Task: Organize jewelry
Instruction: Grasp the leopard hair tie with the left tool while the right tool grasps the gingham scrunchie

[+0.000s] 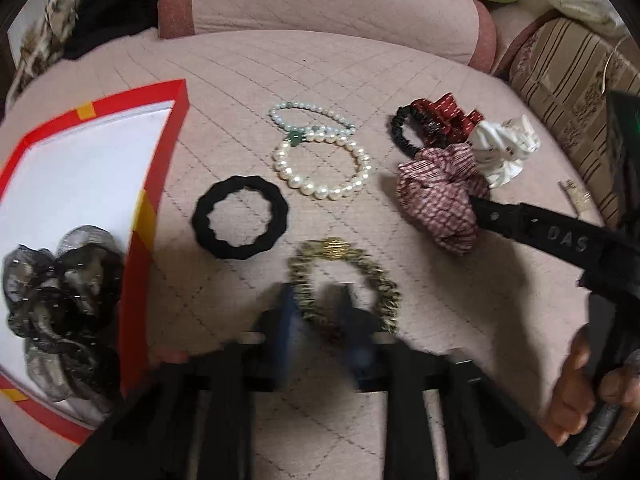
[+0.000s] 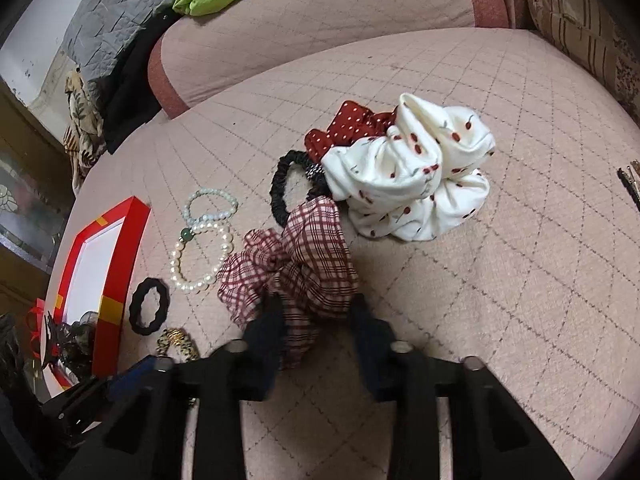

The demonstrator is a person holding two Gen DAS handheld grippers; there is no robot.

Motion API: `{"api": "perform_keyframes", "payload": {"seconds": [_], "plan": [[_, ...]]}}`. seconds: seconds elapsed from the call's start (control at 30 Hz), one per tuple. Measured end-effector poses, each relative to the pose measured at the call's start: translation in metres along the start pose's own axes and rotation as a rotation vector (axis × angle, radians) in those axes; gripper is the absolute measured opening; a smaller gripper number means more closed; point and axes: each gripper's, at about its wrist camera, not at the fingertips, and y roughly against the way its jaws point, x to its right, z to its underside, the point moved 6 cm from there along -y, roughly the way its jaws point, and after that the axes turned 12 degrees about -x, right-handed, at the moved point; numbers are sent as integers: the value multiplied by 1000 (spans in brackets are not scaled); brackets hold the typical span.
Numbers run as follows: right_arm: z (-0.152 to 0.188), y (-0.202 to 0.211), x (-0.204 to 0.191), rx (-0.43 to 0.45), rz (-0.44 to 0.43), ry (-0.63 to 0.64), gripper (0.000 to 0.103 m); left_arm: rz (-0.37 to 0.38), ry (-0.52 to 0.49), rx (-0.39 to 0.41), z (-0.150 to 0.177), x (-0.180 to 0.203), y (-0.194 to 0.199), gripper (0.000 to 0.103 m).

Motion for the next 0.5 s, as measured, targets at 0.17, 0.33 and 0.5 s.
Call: {"api": "perform_keyframes", "payload": {"seconds": [0.17,0.33,0.5], "plan": [[8,6,-9,-11,-29,27,11,34,-7,-1,7,2,12,6],[21,24,-17,8,-45,37,10,48,-30,34,17,11,36,6],[33,46,-25,38,-48,58,9,66,-38,75,25,15,64,6]]}}
